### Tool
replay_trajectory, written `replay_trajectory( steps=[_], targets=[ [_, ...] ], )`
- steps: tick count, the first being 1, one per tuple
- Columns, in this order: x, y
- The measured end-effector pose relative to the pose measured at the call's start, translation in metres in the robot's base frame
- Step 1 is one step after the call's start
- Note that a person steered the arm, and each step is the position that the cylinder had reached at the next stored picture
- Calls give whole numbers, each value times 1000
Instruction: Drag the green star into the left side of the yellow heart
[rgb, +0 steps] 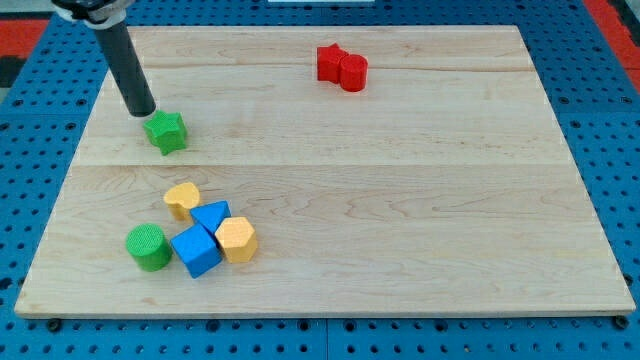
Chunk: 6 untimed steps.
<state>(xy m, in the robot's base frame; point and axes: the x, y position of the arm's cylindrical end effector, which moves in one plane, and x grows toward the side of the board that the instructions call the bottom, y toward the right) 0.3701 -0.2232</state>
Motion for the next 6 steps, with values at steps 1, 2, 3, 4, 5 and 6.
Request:
replay_trajectory(
  steps=[1, 2, 3, 4, 5, 6],
  targets=[
    [7, 26],
    [4, 55],
    [14, 62],
    [32, 62],
    [40, 78],
    [56, 74]
  ],
)
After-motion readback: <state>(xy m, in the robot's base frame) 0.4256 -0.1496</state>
